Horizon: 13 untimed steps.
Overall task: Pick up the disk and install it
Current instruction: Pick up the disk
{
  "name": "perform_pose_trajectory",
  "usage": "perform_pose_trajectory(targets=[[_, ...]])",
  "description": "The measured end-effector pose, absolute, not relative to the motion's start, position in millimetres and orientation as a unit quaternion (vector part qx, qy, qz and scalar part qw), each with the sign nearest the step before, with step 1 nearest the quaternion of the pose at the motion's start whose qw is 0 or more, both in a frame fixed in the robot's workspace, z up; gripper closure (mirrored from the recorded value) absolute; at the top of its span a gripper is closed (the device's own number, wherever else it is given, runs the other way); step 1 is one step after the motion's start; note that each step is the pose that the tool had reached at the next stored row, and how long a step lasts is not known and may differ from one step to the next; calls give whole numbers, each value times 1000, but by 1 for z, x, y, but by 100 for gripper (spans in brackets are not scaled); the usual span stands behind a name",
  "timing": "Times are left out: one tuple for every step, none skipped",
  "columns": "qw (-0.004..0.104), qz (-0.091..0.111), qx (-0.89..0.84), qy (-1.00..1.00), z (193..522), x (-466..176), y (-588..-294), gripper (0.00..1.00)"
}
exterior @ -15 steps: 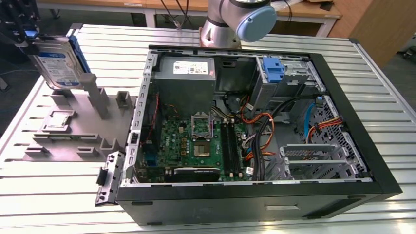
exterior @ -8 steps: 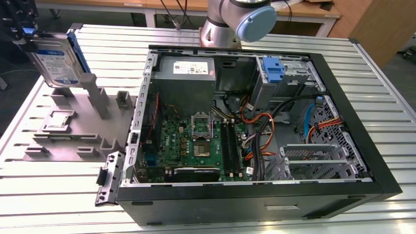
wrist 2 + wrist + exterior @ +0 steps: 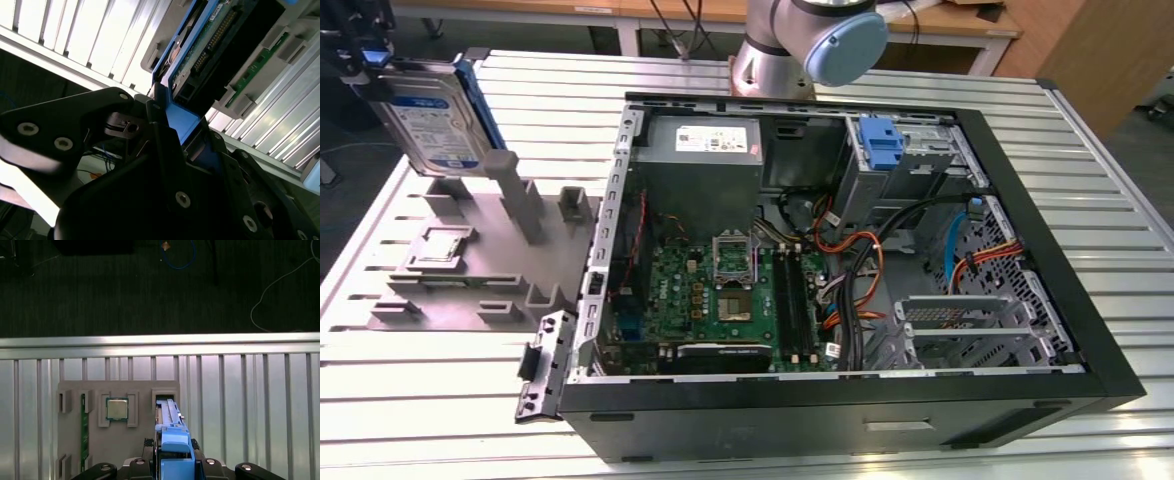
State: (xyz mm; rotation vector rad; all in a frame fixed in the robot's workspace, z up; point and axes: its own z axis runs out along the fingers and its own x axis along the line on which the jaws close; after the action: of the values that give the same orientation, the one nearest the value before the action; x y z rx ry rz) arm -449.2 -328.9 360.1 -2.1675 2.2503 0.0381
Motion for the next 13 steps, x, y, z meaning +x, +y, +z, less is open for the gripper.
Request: perform_pose_trajectory(targets=[[8,12,-694,720,361,-449,-329,63],[8,12,-694,720,361,-449,-329,63],[8,12,-694,720,362,-449,-329,63],[8,12,-694,720,363,-449,-329,63],[9,12,-694,720,363,-449,-329,63],[9,12,-694,720,364,-449,-329,63],[9,12,-694,720,364,-449,-329,63],[8,12,-694,720,365,-449,-329,63],[8,12,-694,720,365,-449,-329,63],[8,12,-694,720,366,-449,-329,63],[9,12,-694,720,366,-449,-329,63],[9,12,-694,720,366,-449,-329,63],[9,12,-694,720,366,-449,-329,63]])
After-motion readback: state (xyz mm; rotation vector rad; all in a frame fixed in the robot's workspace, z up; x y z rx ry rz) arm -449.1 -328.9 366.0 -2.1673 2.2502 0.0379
